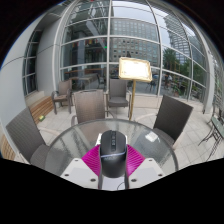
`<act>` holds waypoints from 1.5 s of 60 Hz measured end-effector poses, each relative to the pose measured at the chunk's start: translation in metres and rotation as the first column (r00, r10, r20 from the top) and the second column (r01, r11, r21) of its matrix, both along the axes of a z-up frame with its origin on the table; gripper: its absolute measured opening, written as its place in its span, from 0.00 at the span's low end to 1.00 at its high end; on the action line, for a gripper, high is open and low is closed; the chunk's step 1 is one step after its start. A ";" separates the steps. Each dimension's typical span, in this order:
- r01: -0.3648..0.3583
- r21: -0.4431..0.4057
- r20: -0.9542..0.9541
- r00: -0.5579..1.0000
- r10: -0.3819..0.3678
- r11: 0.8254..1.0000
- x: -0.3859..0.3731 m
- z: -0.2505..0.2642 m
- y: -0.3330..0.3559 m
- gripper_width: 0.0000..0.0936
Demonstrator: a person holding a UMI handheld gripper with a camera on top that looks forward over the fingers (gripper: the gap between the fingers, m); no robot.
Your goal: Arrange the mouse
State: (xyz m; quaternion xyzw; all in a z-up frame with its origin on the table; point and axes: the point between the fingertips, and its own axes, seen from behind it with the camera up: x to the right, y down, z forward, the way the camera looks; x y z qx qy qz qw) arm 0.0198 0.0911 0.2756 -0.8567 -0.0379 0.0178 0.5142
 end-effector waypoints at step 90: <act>0.069 -0.131 -0.030 0.997 -0.073 0.989 0.042 -0.048 -0.143 0.80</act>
